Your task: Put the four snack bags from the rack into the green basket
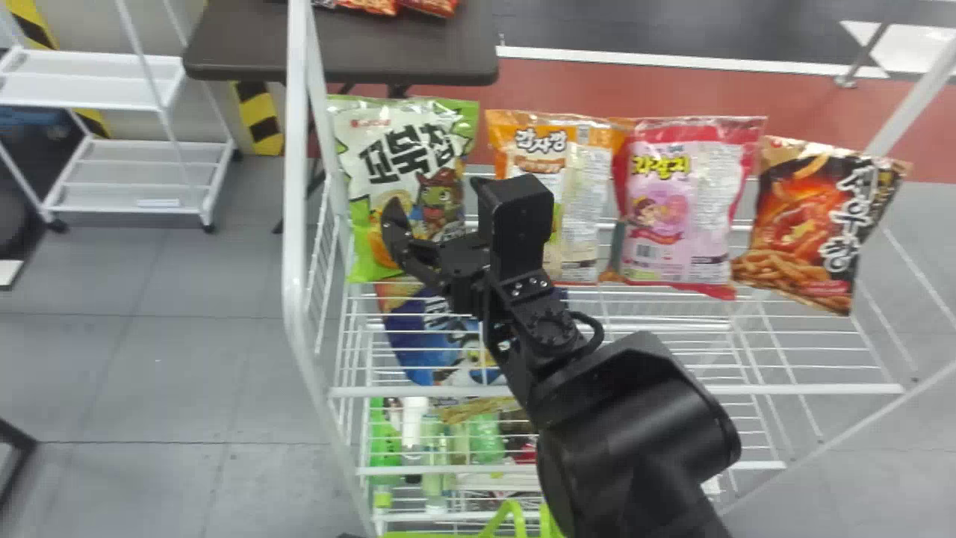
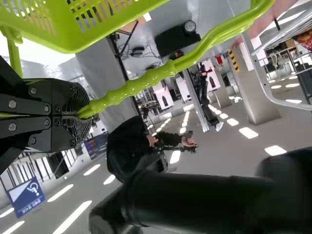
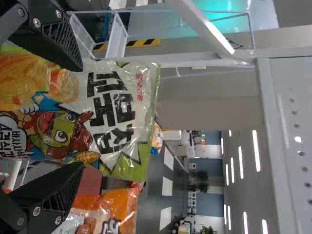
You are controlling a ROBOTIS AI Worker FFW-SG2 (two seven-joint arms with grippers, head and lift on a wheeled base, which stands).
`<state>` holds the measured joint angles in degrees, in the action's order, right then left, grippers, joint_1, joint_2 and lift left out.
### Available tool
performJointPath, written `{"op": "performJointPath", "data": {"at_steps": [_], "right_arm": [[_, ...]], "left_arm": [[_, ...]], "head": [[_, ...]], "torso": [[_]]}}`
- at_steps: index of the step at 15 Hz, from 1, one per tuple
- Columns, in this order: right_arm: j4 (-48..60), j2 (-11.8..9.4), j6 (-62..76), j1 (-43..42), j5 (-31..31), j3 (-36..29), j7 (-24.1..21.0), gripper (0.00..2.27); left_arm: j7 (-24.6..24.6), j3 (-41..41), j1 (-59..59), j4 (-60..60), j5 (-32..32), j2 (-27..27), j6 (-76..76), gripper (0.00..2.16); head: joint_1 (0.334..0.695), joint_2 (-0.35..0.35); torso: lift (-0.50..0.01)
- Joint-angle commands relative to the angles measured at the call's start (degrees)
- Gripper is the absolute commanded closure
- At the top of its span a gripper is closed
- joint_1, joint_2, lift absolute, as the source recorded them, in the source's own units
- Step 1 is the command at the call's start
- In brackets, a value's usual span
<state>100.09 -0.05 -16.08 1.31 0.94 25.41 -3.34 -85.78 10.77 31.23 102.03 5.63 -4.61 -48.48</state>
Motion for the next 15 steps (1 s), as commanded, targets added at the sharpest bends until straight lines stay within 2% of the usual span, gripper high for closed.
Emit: {"op": "performJointPath", "data": {"at_steps": [1,3,6,7,8,9,11,15], "right_arm": [[-6.7,0.1,-0.4,-5.0,-0.1,0.3,0.0,0.14],[-11.9,0.1,-0.4,-8.7,-1.5,0.3,0.3,0.14],[-15.5,0.1,0.1,-11.5,-4.1,-0.3,4.0,0.21],[-15.6,0.1,0.1,-11.8,-4.1,-0.3,5.5,0.56],[-15.5,0.1,-0.2,-11.8,-3.8,-0.2,6.5,1.35],[-14.8,0.1,-1.1,-11.3,-3.9,-0.1,6.9,1.98],[-11.9,0.1,-1.3,-9.5,-3.6,-0.1,8.8,2.14],[-3.9,0.1,-4.6,-5.1,-2.2,-0.4,9.9,2.16]], "left_arm": [[0.0,-0.3,0.2,0.0,0.3,-0.3,0.0,1.91],[0.0,-0.5,0.2,0.0,0.3,-0.4,0.2,1.91],[0.2,-0.7,0.1,-0.1,0.3,-0.5,0.9,1.91],[0.3,-0.8,0.0,-0.2,0.3,-0.5,0.9,1.9],[0.3,-0.8,-0.1,-0.2,0.3,-0.4,0.9,1.91],[0.3,-0.9,-0.1,-0.2,0.3,-0.4,0.9,1.9],[0.4,-0.9,-0.2,-0.2,0.3,-0.4,0.9,1.9],[0.8,-0.9,-0.2,-0.3,0.3,-0.4,0.9,1.9]], "head": [[0.695,-0.037],[0.695,-0.022],[0.695,-0.017],[0.695,-0.009],[0.695,-0.004],[0.695,0.0],[0.695,0.015],[0.695,0.034]], "torso": [[-0.006],[-0.006],[-0.006],[-0.006],[-0.006],[-0.006],[-0.006],[-0.006]]}}
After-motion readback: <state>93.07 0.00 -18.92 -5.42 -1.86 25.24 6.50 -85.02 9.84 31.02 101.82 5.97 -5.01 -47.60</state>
